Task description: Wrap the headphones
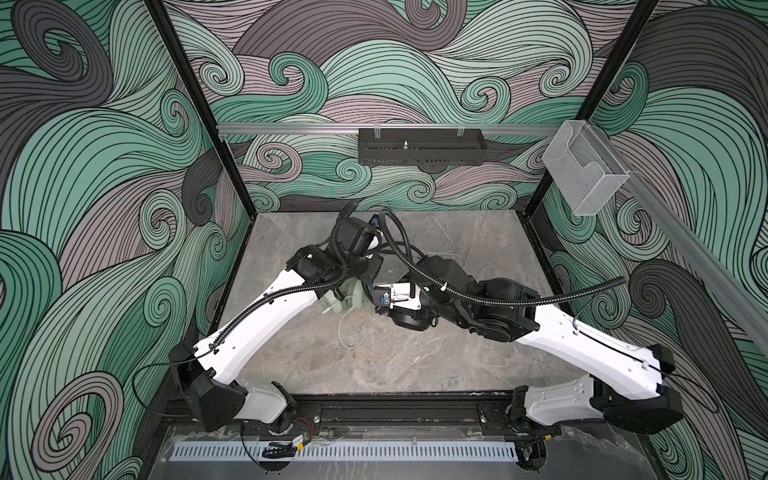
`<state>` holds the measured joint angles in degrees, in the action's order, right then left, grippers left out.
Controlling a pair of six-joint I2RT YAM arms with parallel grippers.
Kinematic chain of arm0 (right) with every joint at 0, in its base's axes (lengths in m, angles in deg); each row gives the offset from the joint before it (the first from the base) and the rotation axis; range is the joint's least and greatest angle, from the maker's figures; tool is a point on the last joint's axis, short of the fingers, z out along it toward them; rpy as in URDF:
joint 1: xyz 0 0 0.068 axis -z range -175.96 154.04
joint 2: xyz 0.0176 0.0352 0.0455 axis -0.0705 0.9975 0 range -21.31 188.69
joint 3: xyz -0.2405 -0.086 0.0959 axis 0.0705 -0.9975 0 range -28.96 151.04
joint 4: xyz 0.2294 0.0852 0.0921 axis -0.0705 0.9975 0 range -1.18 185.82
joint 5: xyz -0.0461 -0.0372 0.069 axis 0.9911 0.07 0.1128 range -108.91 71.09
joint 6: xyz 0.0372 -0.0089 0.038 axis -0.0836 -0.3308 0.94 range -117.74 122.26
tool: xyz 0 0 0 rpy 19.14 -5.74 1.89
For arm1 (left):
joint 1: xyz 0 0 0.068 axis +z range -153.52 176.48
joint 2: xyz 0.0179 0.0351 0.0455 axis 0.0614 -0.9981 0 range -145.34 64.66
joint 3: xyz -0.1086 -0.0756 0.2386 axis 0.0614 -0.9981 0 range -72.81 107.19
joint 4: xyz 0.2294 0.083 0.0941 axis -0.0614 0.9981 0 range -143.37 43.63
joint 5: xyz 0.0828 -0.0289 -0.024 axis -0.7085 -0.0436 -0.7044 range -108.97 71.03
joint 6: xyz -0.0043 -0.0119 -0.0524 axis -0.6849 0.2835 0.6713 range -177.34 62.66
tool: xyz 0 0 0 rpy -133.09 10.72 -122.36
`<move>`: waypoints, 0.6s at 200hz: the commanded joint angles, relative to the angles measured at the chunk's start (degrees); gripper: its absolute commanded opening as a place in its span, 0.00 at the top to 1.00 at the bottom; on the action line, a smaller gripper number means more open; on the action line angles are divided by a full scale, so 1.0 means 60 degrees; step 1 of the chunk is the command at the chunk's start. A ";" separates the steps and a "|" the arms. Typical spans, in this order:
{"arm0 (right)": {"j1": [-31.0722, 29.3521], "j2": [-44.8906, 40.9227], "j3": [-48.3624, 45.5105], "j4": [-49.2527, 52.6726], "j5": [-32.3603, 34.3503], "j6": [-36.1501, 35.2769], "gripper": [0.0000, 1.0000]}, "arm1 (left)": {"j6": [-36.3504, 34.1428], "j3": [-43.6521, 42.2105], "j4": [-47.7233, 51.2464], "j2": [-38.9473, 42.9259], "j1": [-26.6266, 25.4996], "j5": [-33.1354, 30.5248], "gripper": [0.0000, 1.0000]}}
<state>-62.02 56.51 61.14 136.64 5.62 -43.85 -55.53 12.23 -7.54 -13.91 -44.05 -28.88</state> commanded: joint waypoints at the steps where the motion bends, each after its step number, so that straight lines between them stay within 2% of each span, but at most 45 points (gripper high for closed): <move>1: -0.0031 0.0022 0.0268 -0.0260 0.0421 -0.0055 1.00 | -0.0344 -0.0085 -0.0035 0.0492 -0.0040 0.1070 1.00; 31: -0.0100 0.0081 0.0305 -0.0253 0.0408 0.0115 1.00 | -0.0224 0.0000 0.0108 0.0411 -0.0103 0.1560 1.00; 82: -0.0082 0.0171 0.0051 -0.0327 0.0965 -0.0879 1.00 | -0.0180 -0.0119 0.0506 0.0475 -0.0182 0.1329 1.00; 120: 0.0089 -0.0172 -0.0282 -0.0334 0.0863 -0.0632 1.00 | -0.0223 -0.0241 0.0739 0.0613 -0.0188 0.1485 1.00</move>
<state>-62.59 57.50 60.66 136.13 8.16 -48.00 -56.76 10.63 -5.33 -12.70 -44.60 -23.33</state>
